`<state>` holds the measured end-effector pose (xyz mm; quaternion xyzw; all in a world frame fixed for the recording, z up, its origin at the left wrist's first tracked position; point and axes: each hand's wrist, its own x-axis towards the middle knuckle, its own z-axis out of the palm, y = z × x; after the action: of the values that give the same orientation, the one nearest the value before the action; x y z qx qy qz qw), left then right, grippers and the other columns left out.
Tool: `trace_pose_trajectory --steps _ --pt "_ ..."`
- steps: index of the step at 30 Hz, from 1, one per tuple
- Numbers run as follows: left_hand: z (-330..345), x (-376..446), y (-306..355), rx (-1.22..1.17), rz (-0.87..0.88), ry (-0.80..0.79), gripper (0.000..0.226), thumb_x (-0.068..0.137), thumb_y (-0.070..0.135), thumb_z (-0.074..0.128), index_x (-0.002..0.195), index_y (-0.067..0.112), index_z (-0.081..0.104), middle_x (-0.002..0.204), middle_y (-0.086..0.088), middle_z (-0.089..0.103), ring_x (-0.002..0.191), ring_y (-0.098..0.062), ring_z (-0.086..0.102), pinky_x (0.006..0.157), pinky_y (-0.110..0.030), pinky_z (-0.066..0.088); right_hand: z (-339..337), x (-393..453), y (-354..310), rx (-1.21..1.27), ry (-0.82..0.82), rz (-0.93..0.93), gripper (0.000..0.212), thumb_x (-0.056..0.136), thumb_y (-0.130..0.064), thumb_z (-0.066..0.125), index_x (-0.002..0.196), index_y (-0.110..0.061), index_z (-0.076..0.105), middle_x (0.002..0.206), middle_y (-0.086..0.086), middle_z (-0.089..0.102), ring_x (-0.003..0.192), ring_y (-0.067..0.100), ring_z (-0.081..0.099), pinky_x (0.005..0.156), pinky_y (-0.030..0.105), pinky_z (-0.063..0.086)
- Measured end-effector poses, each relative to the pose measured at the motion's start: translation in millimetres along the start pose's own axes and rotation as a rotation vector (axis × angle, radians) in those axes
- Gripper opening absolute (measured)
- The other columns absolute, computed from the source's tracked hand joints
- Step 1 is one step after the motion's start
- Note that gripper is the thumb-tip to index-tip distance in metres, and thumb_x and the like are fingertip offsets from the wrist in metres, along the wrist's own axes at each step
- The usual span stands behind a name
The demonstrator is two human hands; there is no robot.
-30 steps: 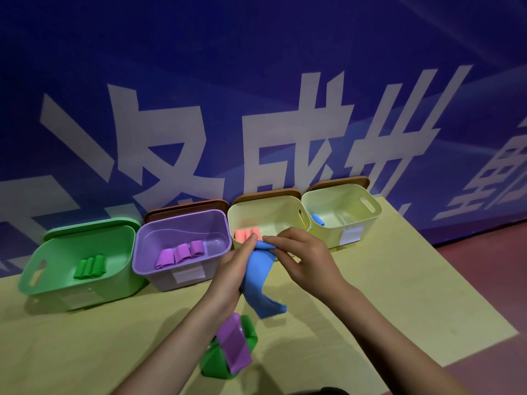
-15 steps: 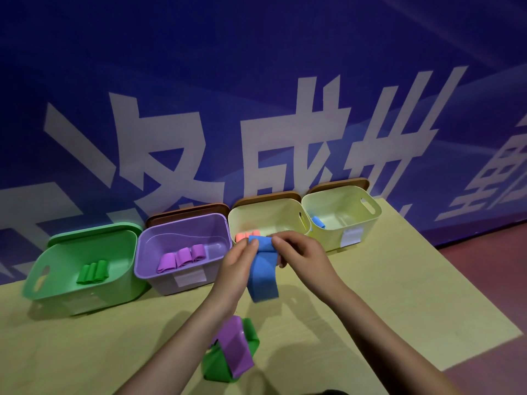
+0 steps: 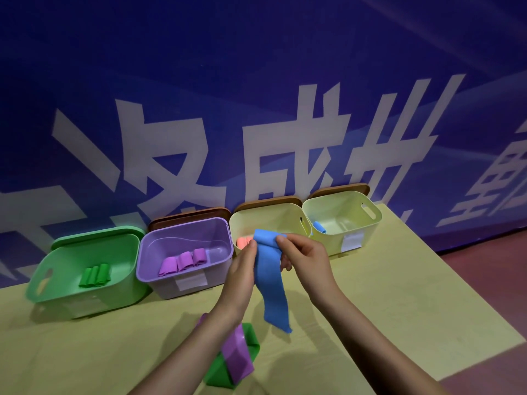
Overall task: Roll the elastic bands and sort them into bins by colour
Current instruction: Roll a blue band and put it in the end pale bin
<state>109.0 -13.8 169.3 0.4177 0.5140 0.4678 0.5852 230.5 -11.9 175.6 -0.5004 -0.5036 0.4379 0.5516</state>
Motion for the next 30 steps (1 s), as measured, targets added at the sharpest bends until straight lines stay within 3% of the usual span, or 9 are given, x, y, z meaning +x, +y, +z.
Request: trace_pose_trajectory --steps 3,11,16,21,27,30 --pt "-2 -2 2 -0.02 0.041 0.029 0.026 0.097 0.032 0.049 0.086 0.02 0.069 0.089 -0.003 0.071 0.086 -0.018 0.062 0.083 -0.037 0.046 1 0 3 -0.068 0.005 -0.037 0.018 0.092 -0.005 0.058 0.079 -0.008 0.069 0.051 -0.009 0.054 0.05 0.004 0.05 0.054 0.013 0.041" --pt "-7 0 2 -0.074 -0.028 -0.024 0.02 0.094 0.027 0.055 0.094 0.015 0.071 0.085 -0.005 0.073 0.078 -0.017 0.065 0.072 -0.028 0.048 1 -5 9 -0.161 -0.083 -0.076 0.017 0.092 -0.007 0.058 0.077 -0.002 0.063 0.049 -0.008 0.05 0.048 0.003 0.049 0.054 0.017 0.039" --pt "-7 -2 2 -0.071 0.074 0.003 0.023 0.096 0.014 0.051 0.089 0.015 0.073 0.083 -0.001 0.074 0.077 -0.01 0.067 0.068 -0.016 0.051 3 -6 19 -0.372 -0.03 -0.314 0.028 0.088 -0.034 0.054 0.079 -0.01 0.065 0.059 -0.003 0.053 0.056 0.016 0.05 0.055 0.029 0.041" --pt "-8 1 -1 -0.136 -0.109 0.013 0.027 0.091 0.034 0.059 0.103 0.012 0.071 0.1 -0.013 0.072 0.092 -0.024 0.067 0.082 -0.035 0.049 -1 2 16 -0.503 0.01 -0.509 0.024 0.09 -0.025 0.053 0.1 -0.013 0.072 0.069 -0.01 0.055 0.062 0.005 0.047 0.062 0.009 0.035" --pt "-13 2 -2 -0.195 -0.189 -0.009 0.052 0.07 0.055 0.065 0.104 0.015 0.072 0.109 -0.012 0.071 0.103 -0.026 0.066 0.097 -0.044 0.046 -17 8 24 -0.785 -0.158 -0.694 0.028 0.092 -0.021 0.053 0.113 -0.013 0.069 0.078 0.0 0.059 0.072 0.012 0.052 0.064 0.02 0.04" --pt "-12 3 -5 -0.182 -0.201 0.009 0.031 0.086 0.039 0.062 0.099 0.013 0.072 0.103 -0.016 0.071 0.096 -0.028 0.066 0.09 -0.04 0.046 -20 7 27 -0.854 -0.234 -0.713 0.032 0.092 -0.022 0.05 0.12 -0.016 0.066 0.089 0.002 0.06 0.081 0.018 0.056 0.068 0.027 0.047"
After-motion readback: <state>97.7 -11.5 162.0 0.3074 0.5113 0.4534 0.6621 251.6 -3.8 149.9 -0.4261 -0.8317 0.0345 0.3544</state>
